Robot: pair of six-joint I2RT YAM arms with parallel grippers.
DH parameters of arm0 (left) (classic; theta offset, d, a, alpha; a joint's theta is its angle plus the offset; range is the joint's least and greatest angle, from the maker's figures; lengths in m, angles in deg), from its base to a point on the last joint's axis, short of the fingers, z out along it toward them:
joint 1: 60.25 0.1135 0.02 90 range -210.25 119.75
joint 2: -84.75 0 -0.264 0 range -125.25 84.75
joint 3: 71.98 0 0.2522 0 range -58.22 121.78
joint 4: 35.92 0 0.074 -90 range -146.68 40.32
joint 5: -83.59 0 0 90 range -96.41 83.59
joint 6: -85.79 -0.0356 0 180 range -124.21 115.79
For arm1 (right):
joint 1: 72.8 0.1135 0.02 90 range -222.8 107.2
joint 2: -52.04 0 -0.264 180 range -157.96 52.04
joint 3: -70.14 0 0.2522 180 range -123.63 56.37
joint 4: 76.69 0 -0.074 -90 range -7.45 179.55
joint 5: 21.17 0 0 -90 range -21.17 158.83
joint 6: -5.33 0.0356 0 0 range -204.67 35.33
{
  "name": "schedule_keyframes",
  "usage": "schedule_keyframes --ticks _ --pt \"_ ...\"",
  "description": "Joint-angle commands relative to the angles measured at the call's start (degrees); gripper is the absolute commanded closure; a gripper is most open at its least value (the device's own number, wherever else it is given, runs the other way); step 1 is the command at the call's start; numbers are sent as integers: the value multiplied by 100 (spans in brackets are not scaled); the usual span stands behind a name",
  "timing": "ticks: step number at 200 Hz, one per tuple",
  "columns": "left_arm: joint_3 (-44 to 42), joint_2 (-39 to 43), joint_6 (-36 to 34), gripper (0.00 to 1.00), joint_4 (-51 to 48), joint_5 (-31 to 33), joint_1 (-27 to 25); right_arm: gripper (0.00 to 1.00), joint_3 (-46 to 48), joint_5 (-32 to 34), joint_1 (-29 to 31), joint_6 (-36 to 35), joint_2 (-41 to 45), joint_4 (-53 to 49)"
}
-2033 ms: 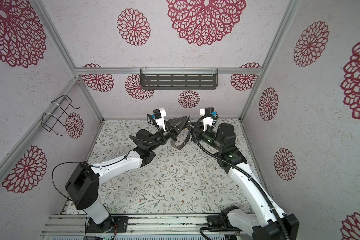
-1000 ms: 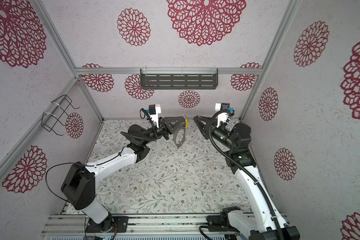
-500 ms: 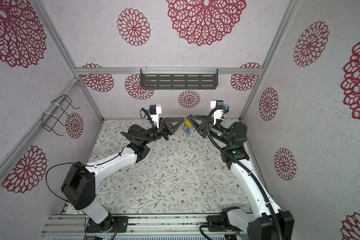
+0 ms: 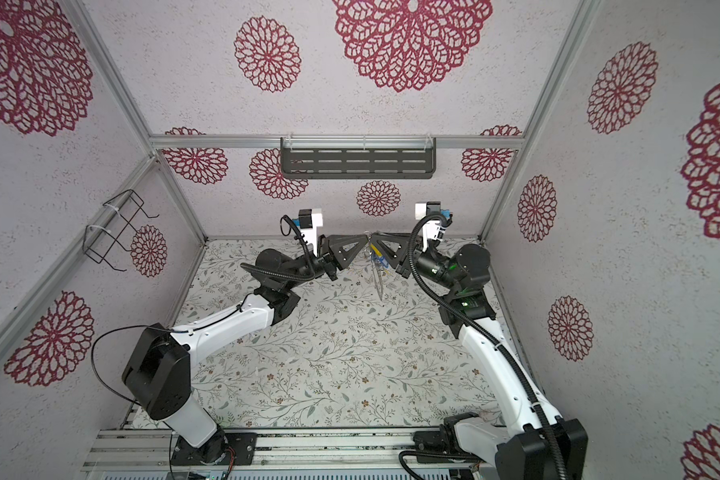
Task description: Remove the keys from the keyring
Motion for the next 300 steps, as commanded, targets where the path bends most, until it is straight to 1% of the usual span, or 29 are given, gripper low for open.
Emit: schedule_keyframes --ticks 1,63,67,76,113,123,150,155,168,188,222,278,300 --pt "245 -17 1 100 207 -49 -6 85 -34 -96 61 -66 7 202" --pt "261 -30 34 100 227 -68 -12 86 -39 -53 86 -120 -38 185" --pt "255 -37 28 100 227 -71 -10 88 -38 -42 88 -122 -37 189" --pt "250 -36 34 100 235 -73 -12 100 -38 -39 90 -121 -40 188" --pt "229 -22 28 100 238 -69 -6 100 -72 34 46 -155 54 119" --pt "213 -15 22 100 236 -71 -6 96 -98 58 8 -210 104 32" --pt "177 7 22 100 253 -62 3 94 -143 115 -101 -392 212 -258" --pt "167 11 21 100 260 -68 2 92 -144 110 -120 -387 212 -267" --pt "149 24 20 100 270 -67 3 82 -144 100 -138 -367 227 -264" --pt "123 41 19 100 288 -63 2 76 -135 73 -138 -261 192 -142" --pt "104 42 43 100 315 -73 3 75 -148 39 -140 -23 80 148" --pt "53 69 36 100 342 -82 0 64 -334 -33 -190 126 -54 237" --pt "48 60 45 100 350 -90 -7 64 -320 -113 -191 371 -133 495"
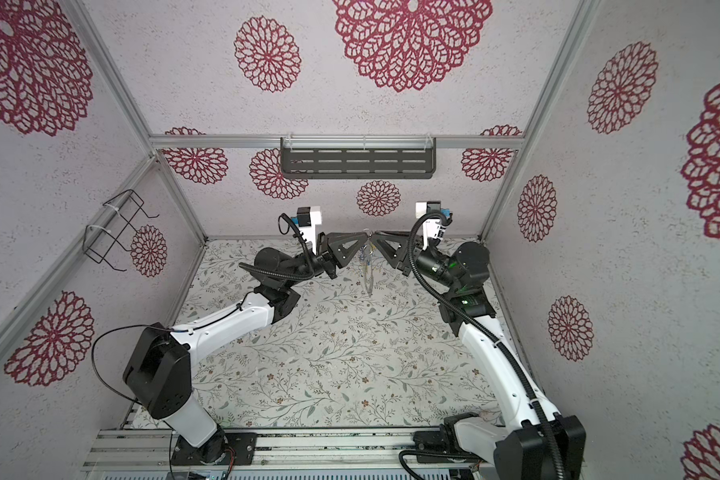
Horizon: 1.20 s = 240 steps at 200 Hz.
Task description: Remove the keys from the keyring
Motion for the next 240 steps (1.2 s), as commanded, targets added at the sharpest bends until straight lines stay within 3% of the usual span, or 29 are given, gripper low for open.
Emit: schedule_keyframes --ticks 1,27,165,240 --pt "-41 86 17 100 260 -32 -11 64 -239 -150 -31 323 -15 553" --pt "-47 86 4 100 262 -24 -5 69 -307 -284 -31 654 -68 968" --pt "-27 130 -8 100 256 -13 -11 73 -47 -361 -5 605 -108 865" --pt "114 20 7 100 213 -31 -13 85 -32 -374 99 578 -123 864"
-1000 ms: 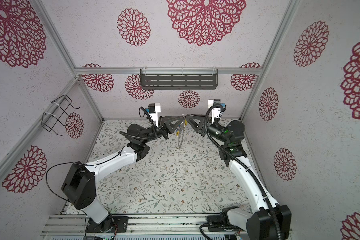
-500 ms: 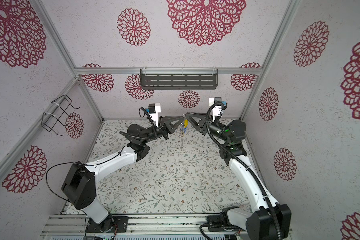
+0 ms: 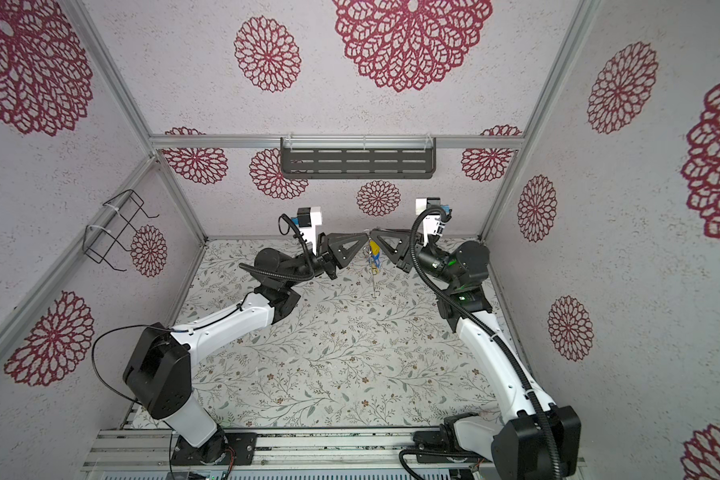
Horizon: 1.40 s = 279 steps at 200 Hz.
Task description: Remove the keys from the keyring
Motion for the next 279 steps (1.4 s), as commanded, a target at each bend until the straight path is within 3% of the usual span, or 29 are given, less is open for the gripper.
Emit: schedule_keyframes --ticks 1,43,76,120,142,155,175,190,207,230,279 --pt "127 18 7 100 180 -9 -11 85 -19 -134 73 25 42 259" --pt "137 -2 -10 100 149 -1 -26 88 -68 -98 151 -49 -52 191" --pt "128 11 -22 100 139 -1 -28 100 -129 -41 163 -117 -58 79" --pt "45 16 -96 100 45 8 -1 100 -164 9 162 -414 36 -288" --pt "-75 83 -242 100 -128 -54 129 100 -281 108 141 -946 125 -990" --pt "-193 212 -436 85 -408 -248 312 100 -459 280 136 -1686 195 -1844" --pt "-274 582 -1276 71 -1776 -518 635 100 -690 922 149 -3186 335 -3270" --pt "-46 875 -2614 64 -3515 -533 719 100 -731 1377 167 -4232 422 -3959" --pt "484 982 -4260 62 -5577 -569 684 100 -762 1822 249 -5296 427 -4552" --pt "1143 770 -5815 63 -7367 -1139 700 100 -876 2089 392 -6240 335 -4990" --pt "2164 69 -6233 63 -8363 -1548 711 100 -518 1604 663 -6586 453 -4463"
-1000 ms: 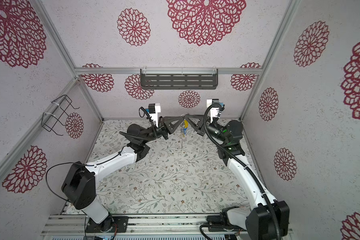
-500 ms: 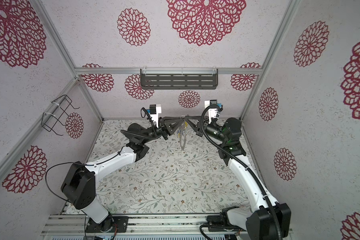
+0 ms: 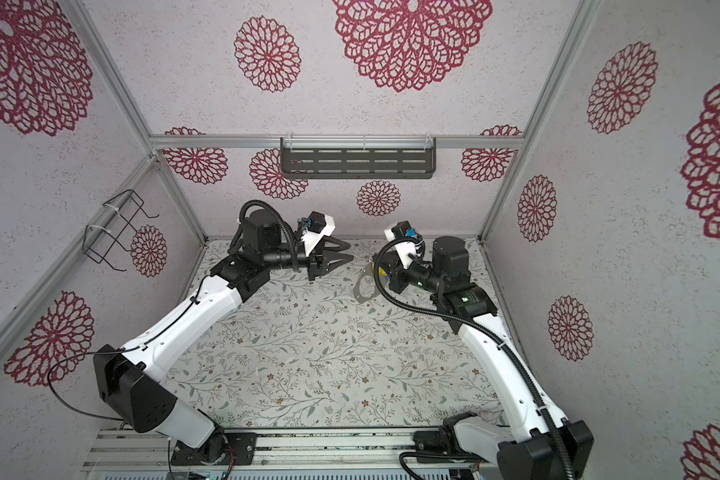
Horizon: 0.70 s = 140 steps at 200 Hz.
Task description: Remove the keys from the keyring
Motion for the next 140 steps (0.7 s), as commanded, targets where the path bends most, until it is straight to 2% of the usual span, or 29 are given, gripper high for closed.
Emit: schedule_keyframes --ticks 1,65,140 --pt "308 -373 -705 63 -1105 -417 -8 100 45 -206 108 -511 210 386" --pt "629 -632 -562 67 -1086 -600 -58 100 136 -384 159 -336 281 529" --pt "614 -692 -463 66 -910 -620 -119 100 113 -423 228 -274 221 558"
